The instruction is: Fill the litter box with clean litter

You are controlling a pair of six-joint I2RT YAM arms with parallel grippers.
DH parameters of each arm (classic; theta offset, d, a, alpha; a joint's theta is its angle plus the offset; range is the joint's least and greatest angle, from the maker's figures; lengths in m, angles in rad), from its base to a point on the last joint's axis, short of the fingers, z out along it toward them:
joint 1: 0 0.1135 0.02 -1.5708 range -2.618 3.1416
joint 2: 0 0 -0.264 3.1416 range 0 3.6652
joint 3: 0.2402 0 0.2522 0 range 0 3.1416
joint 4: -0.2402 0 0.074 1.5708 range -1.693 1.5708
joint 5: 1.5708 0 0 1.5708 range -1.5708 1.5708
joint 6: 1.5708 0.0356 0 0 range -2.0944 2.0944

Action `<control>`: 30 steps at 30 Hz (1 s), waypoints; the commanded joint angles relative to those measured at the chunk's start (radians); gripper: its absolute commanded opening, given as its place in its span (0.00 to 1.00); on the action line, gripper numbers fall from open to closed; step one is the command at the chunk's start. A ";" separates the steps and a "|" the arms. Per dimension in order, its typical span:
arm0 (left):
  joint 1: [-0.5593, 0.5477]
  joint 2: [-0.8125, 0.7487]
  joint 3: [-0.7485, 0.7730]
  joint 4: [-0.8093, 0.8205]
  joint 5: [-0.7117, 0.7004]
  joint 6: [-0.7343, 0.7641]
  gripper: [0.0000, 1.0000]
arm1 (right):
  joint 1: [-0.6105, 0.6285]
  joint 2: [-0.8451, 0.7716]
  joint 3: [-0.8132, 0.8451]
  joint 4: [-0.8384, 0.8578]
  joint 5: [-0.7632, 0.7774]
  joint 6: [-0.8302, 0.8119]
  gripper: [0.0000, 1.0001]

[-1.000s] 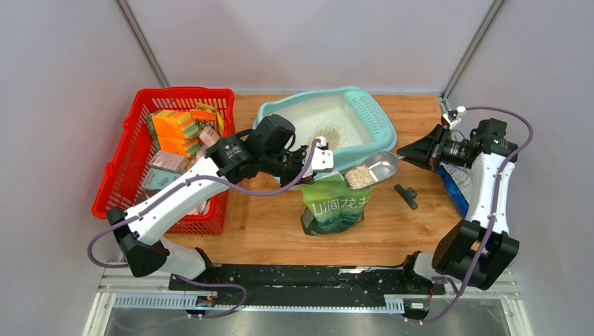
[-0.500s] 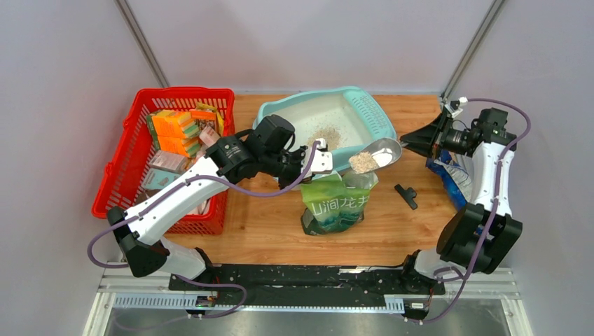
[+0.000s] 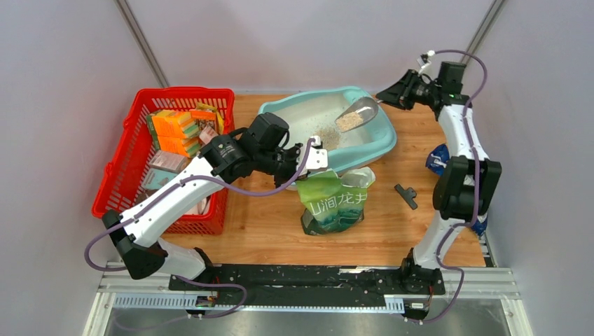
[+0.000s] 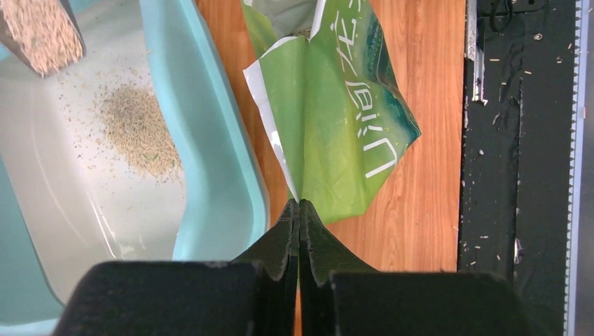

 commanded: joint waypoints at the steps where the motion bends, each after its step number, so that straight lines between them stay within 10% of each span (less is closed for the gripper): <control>1: 0.010 -0.041 0.005 -0.029 0.005 0.017 0.00 | 0.137 0.072 0.194 0.019 0.385 -0.285 0.00; 14: 0.019 -0.090 -0.058 0.018 -0.001 0.006 0.00 | 0.446 0.059 0.278 0.116 0.806 -1.047 0.00; 26: 0.022 -0.072 -0.054 0.087 0.028 -0.006 0.02 | 0.432 -0.307 0.411 -0.341 0.681 -0.891 0.00; 30: 0.022 -0.063 -0.058 0.107 0.051 -0.029 0.37 | 0.432 -0.468 0.356 -0.604 0.607 -0.850 0.00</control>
